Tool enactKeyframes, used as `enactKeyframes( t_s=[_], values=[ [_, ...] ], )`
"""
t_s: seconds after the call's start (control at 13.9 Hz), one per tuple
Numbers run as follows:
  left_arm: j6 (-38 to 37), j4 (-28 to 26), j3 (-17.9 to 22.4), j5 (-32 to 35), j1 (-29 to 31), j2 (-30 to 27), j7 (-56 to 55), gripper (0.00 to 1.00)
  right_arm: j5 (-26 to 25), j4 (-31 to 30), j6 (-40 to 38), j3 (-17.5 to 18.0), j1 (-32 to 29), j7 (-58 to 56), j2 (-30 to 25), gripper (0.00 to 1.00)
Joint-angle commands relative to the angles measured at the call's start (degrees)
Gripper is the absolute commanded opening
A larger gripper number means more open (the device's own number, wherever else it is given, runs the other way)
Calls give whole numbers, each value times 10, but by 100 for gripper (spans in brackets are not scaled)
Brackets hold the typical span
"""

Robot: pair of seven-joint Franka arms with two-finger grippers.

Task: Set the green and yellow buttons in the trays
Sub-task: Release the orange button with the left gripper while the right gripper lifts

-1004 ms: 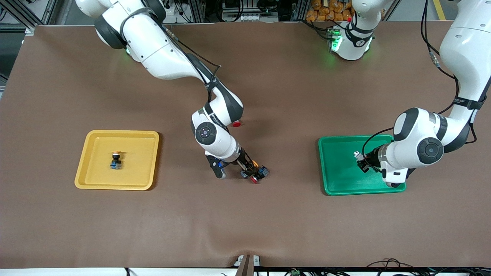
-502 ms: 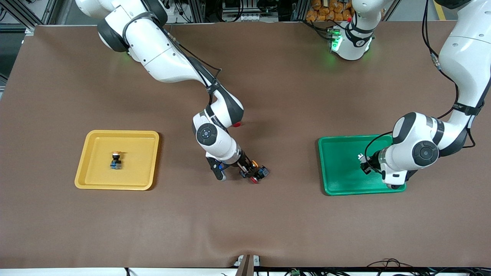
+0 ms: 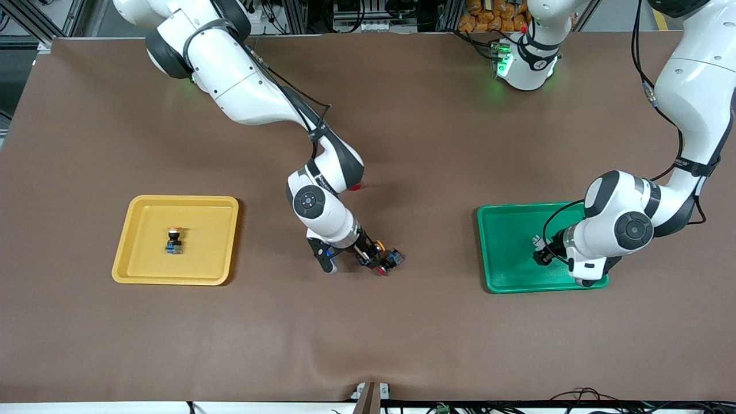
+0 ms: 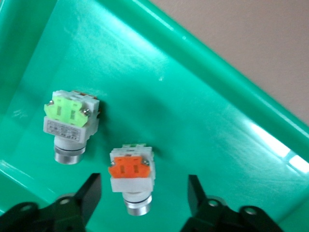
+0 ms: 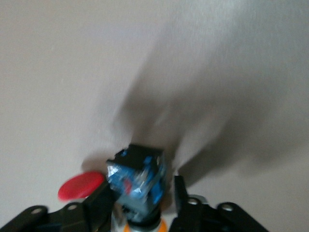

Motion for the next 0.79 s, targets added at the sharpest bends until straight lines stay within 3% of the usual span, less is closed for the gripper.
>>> enactKeyframes(
  t_s=[0.0,0.14,0.22,0.36,0.43,0.57,0.72],
  values=[
    [-4,13,-8,10,-6,-15,5,100,-15,10,5,-2,-8,5,17,75],
    [-14,12,-26,9,-2,-30,5,100,-15,10,7,-2,-10,6,18,75],
    [-28,12,-34,9,0,-43,7,100,-16,10,9,-3,-6,6,22,69],
    [-53,13,-53,6,2,-72,28,100,-30,9,7,-2,-11,3,19,19],
    [-64,14,-60,4,3,-86,40,100,-38,9,4,-2,-11,3,19,5],
    [-79,13,-79,3,3,-115,48,100,-44,9,-7,-2,-14,0,7,0],
    [-113,19,-98,3,3,-141,66,100,-49,10,-97,0,-46,-26,-19,0]
  ],
)
